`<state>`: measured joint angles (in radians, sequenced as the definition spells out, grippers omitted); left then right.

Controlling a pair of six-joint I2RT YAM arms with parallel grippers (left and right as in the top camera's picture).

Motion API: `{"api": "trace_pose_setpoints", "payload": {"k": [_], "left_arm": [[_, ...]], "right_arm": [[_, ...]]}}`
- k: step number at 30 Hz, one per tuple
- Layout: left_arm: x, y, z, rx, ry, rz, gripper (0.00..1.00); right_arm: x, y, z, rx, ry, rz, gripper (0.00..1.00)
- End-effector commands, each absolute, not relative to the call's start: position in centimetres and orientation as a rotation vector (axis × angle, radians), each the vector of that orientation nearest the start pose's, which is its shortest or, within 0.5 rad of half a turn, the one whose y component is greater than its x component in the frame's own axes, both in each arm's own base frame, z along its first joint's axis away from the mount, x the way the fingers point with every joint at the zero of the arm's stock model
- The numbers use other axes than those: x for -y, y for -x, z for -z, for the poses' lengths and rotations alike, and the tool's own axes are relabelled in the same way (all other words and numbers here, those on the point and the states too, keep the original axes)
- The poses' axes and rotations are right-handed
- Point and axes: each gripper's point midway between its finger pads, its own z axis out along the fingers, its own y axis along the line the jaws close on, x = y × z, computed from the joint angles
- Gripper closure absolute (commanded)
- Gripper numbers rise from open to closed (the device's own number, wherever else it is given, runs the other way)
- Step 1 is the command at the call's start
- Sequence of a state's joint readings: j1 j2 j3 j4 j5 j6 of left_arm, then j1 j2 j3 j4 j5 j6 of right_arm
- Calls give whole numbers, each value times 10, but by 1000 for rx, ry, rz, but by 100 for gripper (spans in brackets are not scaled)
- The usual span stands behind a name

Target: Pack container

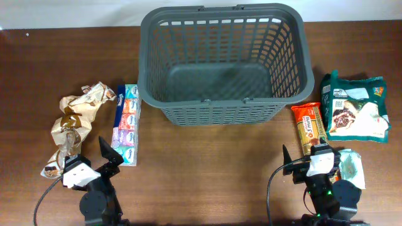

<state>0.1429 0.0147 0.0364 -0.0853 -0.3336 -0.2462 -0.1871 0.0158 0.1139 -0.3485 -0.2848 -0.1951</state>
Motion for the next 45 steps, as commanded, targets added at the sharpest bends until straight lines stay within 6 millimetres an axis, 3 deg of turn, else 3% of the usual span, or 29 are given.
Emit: {"api": "trace_pose_setpoints", "payload": {"k": [1,41,45], "left_arm": [[-91,-225,-164,-1539,556,-212,1],[-91,-225,-166,-1531,554,-209,1],[-66,-236,-168,-1556,437,-80,1]], "right_arm": [[-4,-231,-141,-1795,208,27,1],[1,-232,-145,-1782,189,58,1],[-9,-234,-161,-1716,179,-27,1]]}}
